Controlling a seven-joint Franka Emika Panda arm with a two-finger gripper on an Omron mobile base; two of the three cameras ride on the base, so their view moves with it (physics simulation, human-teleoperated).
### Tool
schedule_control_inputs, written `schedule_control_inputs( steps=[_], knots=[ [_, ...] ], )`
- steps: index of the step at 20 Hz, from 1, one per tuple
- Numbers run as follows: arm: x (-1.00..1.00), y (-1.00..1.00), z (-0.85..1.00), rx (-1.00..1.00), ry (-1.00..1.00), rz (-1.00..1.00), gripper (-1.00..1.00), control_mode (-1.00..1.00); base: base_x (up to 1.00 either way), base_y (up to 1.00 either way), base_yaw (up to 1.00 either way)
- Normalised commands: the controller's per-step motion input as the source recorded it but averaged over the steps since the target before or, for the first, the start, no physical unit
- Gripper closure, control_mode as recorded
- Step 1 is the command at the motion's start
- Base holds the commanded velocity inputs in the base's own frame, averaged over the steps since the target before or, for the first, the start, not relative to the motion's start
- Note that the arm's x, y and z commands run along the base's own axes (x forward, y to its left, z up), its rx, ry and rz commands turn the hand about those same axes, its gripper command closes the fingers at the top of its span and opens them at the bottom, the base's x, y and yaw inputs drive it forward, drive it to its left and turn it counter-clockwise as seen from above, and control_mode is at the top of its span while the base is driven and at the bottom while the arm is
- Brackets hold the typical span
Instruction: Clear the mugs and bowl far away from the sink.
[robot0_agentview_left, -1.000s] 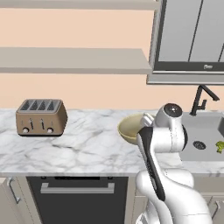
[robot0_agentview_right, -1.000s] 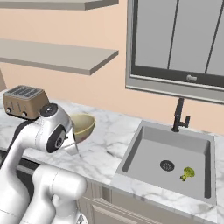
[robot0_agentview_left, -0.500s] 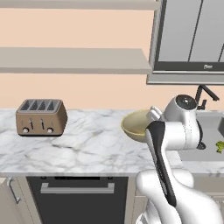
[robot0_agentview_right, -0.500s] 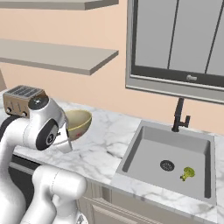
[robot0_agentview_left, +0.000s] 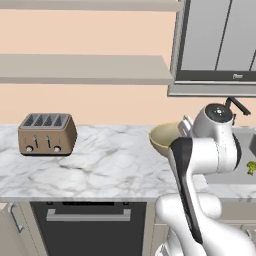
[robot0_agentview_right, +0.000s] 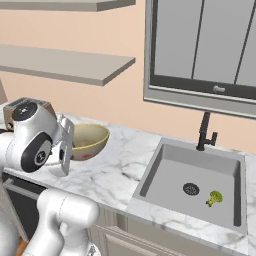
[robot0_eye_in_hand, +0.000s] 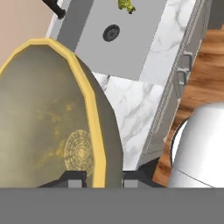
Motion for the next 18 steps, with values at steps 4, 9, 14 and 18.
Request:
schedule_control_inputs(
  steps=[4,9,14,18],
  knots=[
    [-0.87,0.00,0.11,0.23,-0.26,-0.11,1.00,-1.00,0.00,0.00,0.00],
    [-0.74,0.00,0.27,0.07,-0.32,0.01,1.00,-1.00,0.00,0.00,0.00],
    [-0.17,0.02,0.10,-0.02,-0.07,0.02,1.00,1.00,-0.69,0.46,0.18],
    [0.00,0.00,0.00,0.00,0.00,0.00,1.00,1.00,-0.93,0.76,0.52]
  ],
)
